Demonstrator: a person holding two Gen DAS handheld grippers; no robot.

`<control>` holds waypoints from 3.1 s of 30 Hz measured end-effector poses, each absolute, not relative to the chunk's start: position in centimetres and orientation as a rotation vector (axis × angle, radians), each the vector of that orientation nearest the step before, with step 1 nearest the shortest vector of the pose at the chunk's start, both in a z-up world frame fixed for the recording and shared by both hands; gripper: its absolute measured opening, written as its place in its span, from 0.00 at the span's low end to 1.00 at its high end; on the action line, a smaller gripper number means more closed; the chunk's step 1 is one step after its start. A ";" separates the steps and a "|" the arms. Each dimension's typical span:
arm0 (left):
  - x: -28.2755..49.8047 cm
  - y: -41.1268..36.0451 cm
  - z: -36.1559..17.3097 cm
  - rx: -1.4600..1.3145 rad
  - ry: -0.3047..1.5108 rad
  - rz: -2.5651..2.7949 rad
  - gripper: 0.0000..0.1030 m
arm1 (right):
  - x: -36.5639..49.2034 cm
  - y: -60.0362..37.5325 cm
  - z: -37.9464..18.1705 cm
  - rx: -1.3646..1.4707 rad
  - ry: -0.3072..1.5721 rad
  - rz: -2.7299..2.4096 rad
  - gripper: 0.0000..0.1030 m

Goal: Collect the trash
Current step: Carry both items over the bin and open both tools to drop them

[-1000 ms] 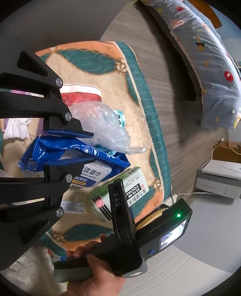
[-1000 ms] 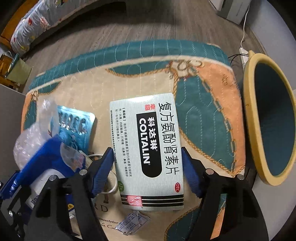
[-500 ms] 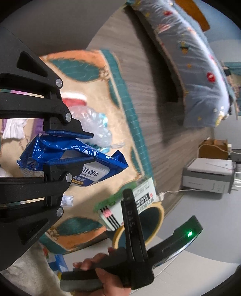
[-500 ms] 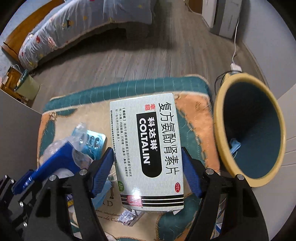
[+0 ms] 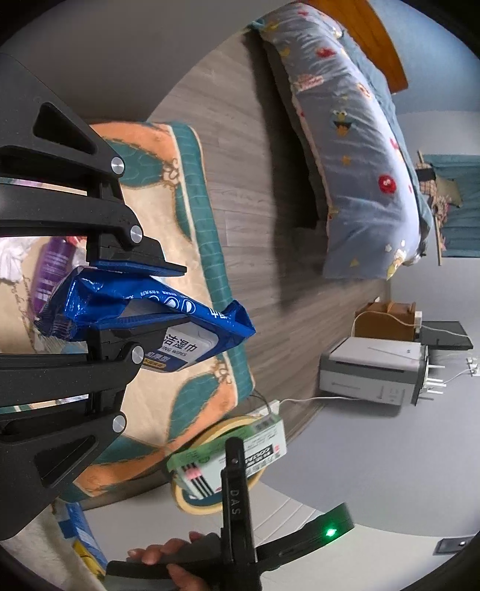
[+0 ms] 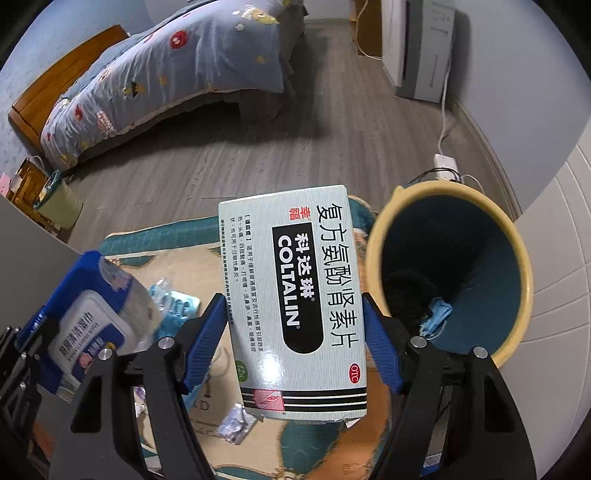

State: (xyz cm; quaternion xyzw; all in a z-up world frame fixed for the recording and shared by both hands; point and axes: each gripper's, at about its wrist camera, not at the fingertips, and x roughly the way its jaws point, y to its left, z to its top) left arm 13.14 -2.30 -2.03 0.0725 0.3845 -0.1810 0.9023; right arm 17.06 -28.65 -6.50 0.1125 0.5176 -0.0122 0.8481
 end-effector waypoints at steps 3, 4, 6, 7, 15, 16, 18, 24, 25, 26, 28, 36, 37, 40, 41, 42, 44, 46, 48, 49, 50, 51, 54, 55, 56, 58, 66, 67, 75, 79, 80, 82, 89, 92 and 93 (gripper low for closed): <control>13.2 -3.3 -1.9 0.156 0.789 -0.378 0.20 | 17.0 -30.1 -6.7 0.249 1.087 -0.042 0.69; 13.3 -3.6 -1.9 0.157 0.789 -0.383 0.20 | 17.0 -30.7 -6.7 0.253 1.084 -0.049 0.69; 13.3 -4.3 -1.9 0.162 0.787 -0.390 0.20 | 16.8 -31.3 -6.8 0.255 1.083 -0.058 0.69; 13.3 -4.7 -1.9 0.165 0.786 -0.395 0.20 | 16.7 -31.8 -6.8 0.258 1.082 -0.063 0.69; 13.7 -8.3 -2.4 0.192 0.789 -0.435 0.20 | 16.0 -35.6 -7.3 0.289 1.077 -0.099 0.69; 13.8 -8.7 -2.4 0.196 0.789 -0.441 0.20 | 16.0 -36.1 -7.5 0.292 1.078 -0.104 0.69; 13.9 -9.5 -2.5 0.204 0.787 -0.451 0.20 | 15.9 -37.1 -7.7 0.300 1.077 -0.115 0.69; 13.9 -11.1 -2.9 0.212 0.789 -0.481 0.20 | 15.9 -39.6 -8.2 0.339 1.072 -0.136 0.69; 14.0 -11.4 -3.0 0.214 0.790 -0.485 0.20 | 15.9 -39.8 -8.3 0.342 1.071 -0.140 0.69; 14.0 -11.7 -3.1 0.218 0.790 -0.489 0.20 | 15.9 -40.0 -8.4 0.341 1.072 -0.143 0.69; 13.9 -12.3 -3.3 0.227 0.790 -0.498 0.20 | 16.2 -40.4 -8.6 0.337 1.076 -0.143 0.69; 13.9 -14.0 -3.6 0.205 0.801 -0.556 0.20 | 16.9 -41.7 -8.4 0.275 1.057 -0.171 0.69; 13.7 -14.4 -3.6 0.204 0.799 -0.563 0.20 | 17.0 -42.1 -8.3 0.274 1.054 -0.174 0.69; 13.6 -15.8 -3.6 0.220 0.792 -0.585 0.20 | 17.0 -43.3 -8.4 0.286 1.047 -0.189 0.69; 13.6 -16.3 -3.6 0.230 0.790 -0.591 0.20 | 17.1 -43.7 -8.5 0.292 1.047 -0.195 0.69; 13.5 -17.2 -3.6 0.241 0.787 -0.601 0.20 | 17.1 -44.1 -8.7 0.299 1.050 -0.201 0.69; 13.2 -18.2 -3.5 0.245 0.782 -0.617 0.20 | 17.0 -44.9 -9.1 0.309 1.059 -0.217 0.69; 13.1 -19.5 -3.4 0.247 0.773 -0.639 0.20 | 16.8 -45.5 -9.5 0.317 1.067 -0.225 0.69; 13.2 -20.7 -3.5 0.241 0.773 -0.653 0.20 | 16.7 -46.3 -9.8 0.327 1.071 -0.237 0.69; 13.4 -21.1 -3.6 0.235 0.776 -0.660 0.20 | 16.7 -46.6 -9.9 0.331 1.070 -0.245 0.69; 13.4 -21.6 -3.7 0.232 0.779 -0.665 0.20 | 16.6 -47.2 -10.0 0.336 1.069 -0.256 0.69; 13.5 -22.2 -3.9 0.232 0.780 -0.668 0.20 | 16.5 -47.5 -10.1 0.338 1.070 -0.265 0.69; 14.0 -23.8 -4.3 0.230 0.791 -0.678 0.20 | 16.3 -48.8 -10.6 0.348 1.077 -0.291 0.69; 14.3 -24.4 -4.5 0.233 0.793 -0.678 0.20 | 16.2 -49.3 -10.7 0.349 1.077 -0.302 0.69; 14.4 -24.9 -4.5 0.238 0.794 -0.678 0.20 | 16.1 -49.9 -10.8 0.352 1.078 -0.318 0.69; 14.8 -26.0 -4.6 0.259 0.786 -0.680 0.20 | 15.9 -50.8 -11.1 0.352 1.079 -0.341 0.69; 16.5 -30.7 -7.3 0.334 0.803 -0.673 0.20 | 14.9 -53.3 -13.4 0.370 1.138 -0.415 0.69; 16.7 -31.2 -7.7 0.334 0.813 -0.668 0.20 | 15.1 -53.2 -13.5 0.369 1.141 -0.411 0.69; 17.8 -33.2 -9.9 0.373 0.826 -0.631 0.25 | 16.2 -52.4 -13.7 0.404 1.127 -0.350 0.69; 17.9 -32.4 -9.3 0.350 0.797 -0.629 0.47 | 16.6 -51.7 -13.5 0.401 1.115 -0.318 0.70; 17.9 -32.4 -9.2 0.354 0.790 -0.626 0.47 | 16.6 -51.7 -13.5 0.404 1.111 -0.314 0.71; 17.9 -31.9 -8.9 0.363 0.779 -0.608 0.52 | 16.6 -51.7 -13.2 0.413 1.098 -0.310 0.84; 18.0 -28.9 -8.2 0.335 0.757 -0.565 0.89 | 16.4 -51.2 -12.5 0.396 1.084 -0.311 0.94; 17.9 -27.4 -7.7 0.325 0.756 -0.541 0.92 | 16.2 -50.7 -11.9 0.379 1.084 -0.310 0.94; 17.8 -26.8 -7.5 0.323 0.757 -0.533 0.92 | 16.2 -50.5 -11.7 0.372 1.083 -0.309 0.94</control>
